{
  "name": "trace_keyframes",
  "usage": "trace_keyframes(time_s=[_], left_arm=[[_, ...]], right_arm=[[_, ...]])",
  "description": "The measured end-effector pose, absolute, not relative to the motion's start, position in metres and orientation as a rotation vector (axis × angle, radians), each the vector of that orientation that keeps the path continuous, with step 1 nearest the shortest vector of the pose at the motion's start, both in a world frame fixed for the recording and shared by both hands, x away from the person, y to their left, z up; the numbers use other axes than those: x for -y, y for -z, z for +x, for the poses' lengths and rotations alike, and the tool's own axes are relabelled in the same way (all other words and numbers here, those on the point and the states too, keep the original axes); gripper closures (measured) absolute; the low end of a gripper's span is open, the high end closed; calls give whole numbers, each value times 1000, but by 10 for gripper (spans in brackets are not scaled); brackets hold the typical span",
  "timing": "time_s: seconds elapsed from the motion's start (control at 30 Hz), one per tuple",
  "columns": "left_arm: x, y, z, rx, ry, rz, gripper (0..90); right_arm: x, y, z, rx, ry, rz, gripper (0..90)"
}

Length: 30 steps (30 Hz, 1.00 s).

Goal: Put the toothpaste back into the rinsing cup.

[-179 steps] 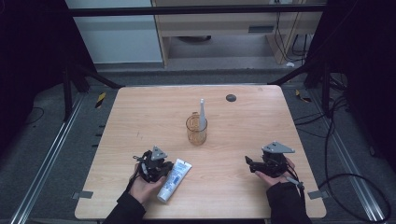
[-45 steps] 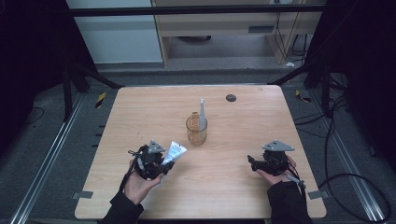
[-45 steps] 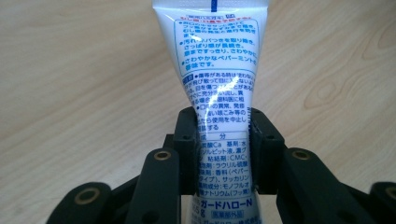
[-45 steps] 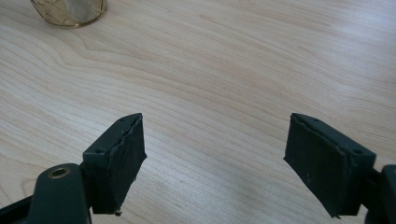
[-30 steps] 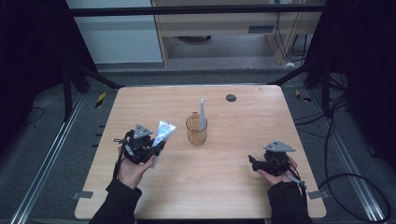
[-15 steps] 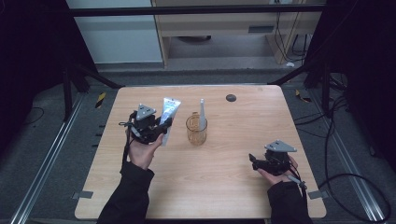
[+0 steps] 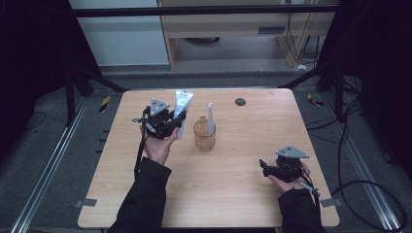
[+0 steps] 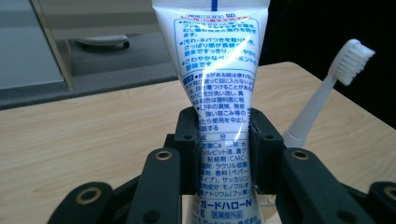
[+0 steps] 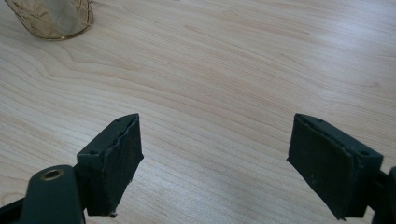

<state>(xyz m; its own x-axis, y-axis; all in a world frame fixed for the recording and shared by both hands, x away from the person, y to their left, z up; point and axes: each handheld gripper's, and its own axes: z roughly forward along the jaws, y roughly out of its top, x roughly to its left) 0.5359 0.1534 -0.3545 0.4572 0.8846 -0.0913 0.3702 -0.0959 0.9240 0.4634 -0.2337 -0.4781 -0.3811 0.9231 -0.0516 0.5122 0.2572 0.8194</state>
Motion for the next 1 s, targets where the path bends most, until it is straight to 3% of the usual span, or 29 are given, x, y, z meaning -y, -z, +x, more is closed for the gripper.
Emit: trace_keyframes(time_s=[1.0], left_arm=[[-115,370,582,-1043,-643,1575,684]], right_arm=[[234,479,464,-1981,-1005,1287,159]])
